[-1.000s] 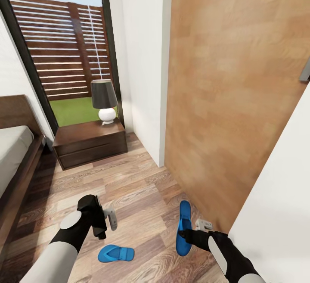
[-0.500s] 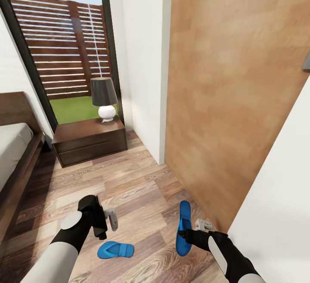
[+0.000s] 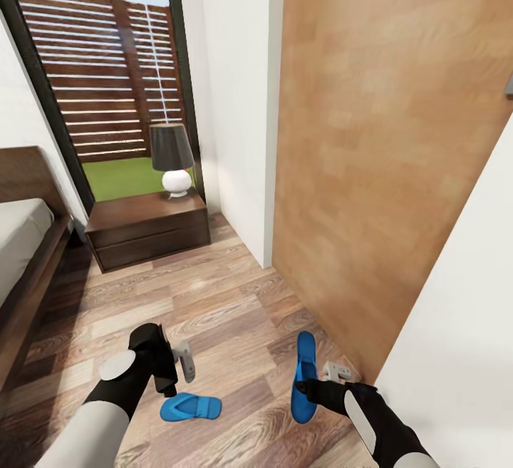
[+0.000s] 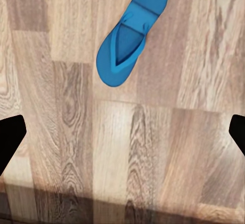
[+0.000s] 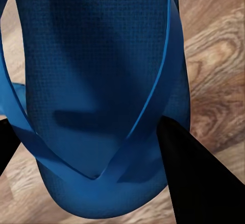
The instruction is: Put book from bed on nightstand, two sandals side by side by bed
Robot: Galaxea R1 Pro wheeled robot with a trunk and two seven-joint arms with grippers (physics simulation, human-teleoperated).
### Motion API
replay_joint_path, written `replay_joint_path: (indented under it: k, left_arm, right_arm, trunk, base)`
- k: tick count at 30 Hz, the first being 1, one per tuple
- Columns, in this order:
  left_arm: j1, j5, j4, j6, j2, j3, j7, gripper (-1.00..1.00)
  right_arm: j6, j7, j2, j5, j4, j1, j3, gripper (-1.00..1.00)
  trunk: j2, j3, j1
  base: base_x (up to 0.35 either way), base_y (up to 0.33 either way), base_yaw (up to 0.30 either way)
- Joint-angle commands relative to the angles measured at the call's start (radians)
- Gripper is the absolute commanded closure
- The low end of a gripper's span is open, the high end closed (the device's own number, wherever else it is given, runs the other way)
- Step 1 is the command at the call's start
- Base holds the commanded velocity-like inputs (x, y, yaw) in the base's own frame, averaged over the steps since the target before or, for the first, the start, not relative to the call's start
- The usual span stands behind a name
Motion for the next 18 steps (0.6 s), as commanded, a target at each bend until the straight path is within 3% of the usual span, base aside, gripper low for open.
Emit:
replay_joint_path:
  k: [1,10,18]
  left_arm:
    - [-0.001,-0.003,-0.001,0.009,-0.001,0.003,-0.006,-1.0]
    - [0.001,0.0,-0.001,0.009,-0.002,0.003,-0.006,-1.0]
    - [0.001,-0.001,-0.001,0.009,-0.012,0.003,-0.006,-1.0]
  right_arm:
    - [0.005,-0.002,0.0,-0.006,-0.001,0.0,0.0,1.0]
    - [0.005,-0.002,0.0,-0.006,-0.001,0.0,0.0,1.0]
    - [0.005,-0.002,0.0,-0.006,-0.001,0.0,0.0,1.0]
  trunk:
    - [-0.008,-0.004,0.004]
    - [-0.071,-0.032,0.038]
    - [-0.073,-0.063,0.042]
  base:
    - [0.0,0.0,0.0]
    - [0.0,0.0,0.0]
    - [0.0,0.0,0.0]
